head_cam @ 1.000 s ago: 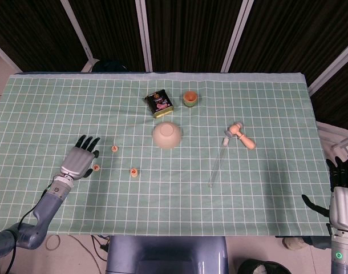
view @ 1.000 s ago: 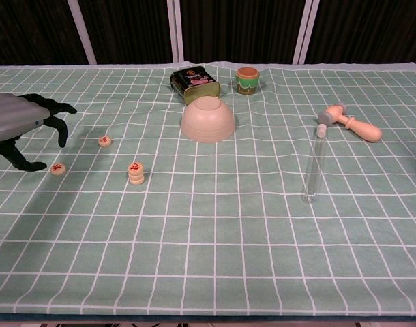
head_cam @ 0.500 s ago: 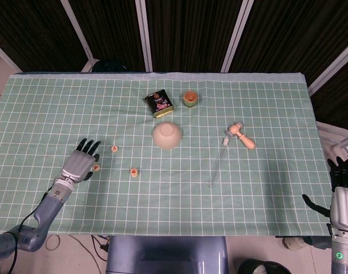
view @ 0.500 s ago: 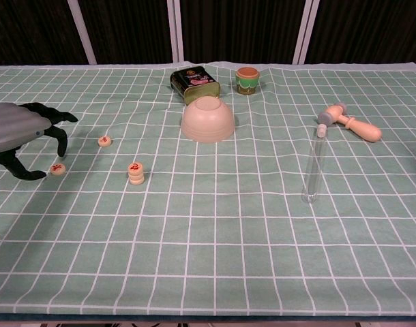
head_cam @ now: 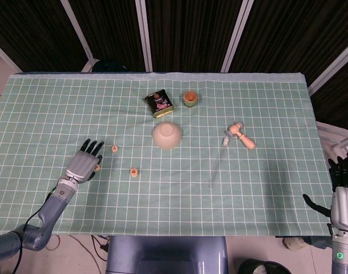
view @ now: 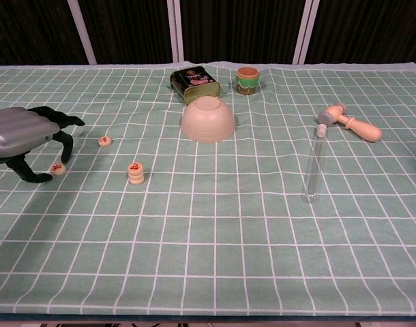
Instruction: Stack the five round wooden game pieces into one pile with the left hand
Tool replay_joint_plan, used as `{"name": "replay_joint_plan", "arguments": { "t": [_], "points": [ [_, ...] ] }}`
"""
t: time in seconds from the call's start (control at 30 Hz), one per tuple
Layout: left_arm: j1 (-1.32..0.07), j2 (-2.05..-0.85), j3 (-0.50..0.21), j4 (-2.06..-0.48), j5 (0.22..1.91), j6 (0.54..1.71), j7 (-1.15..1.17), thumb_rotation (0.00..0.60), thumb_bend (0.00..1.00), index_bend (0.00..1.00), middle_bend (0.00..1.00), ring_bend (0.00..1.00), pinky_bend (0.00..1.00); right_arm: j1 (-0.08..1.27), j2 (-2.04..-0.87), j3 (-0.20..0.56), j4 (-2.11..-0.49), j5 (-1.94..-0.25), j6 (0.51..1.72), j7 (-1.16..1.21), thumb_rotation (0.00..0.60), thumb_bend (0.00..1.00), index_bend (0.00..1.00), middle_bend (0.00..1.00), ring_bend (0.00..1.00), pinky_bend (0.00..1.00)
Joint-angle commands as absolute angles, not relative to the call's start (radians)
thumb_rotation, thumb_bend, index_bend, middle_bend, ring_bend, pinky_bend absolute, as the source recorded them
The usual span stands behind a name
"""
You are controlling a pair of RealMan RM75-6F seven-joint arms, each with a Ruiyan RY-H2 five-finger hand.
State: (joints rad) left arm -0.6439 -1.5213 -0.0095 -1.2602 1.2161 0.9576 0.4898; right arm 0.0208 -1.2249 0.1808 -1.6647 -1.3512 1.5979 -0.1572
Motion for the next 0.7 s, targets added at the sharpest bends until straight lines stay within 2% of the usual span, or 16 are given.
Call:
{"name": "replay_joint_plan", "arguments": {
  "t": [0.03, 0.43, 0.7],
  "points": [
    [-0.643, -1.523, -0.011, -1.258, 1.214, 0.955, 0.497, 0.600, 0.28, 0.47, 0.01, 0.00, 0.00, 0.021, -1.225, 0.181, -1.664, -1.351, 1.599, -0.157, 0.600, 0.23, 0.09, 0.01, 0.00, 0.00],
    [-0.642, -1.537, -0.013, -1.231, 1.221, 0.944, 0.503, 0.600, 0.28, 0.47, 0.01, 0.00, 0.00, 0.020, -1.225, 0.181, -1.665, -1.351, 1.599, -0.158, 0.600, 0.23, 0.09, 0.01, 0.00, 0.00],
    [-0.640, -1.536, -0.015, -1.230, 1.226, 0.939, 0.500, 0.600, 0.32, 0.49, 0.01, 0.00, 0.00, 0.020, -1.225, 0.182, -1.665, -1.350, 1.599, -0.157, 0.600, 0.23, 0.09, 0.01, 0.00, 0.00]
  ]
}}
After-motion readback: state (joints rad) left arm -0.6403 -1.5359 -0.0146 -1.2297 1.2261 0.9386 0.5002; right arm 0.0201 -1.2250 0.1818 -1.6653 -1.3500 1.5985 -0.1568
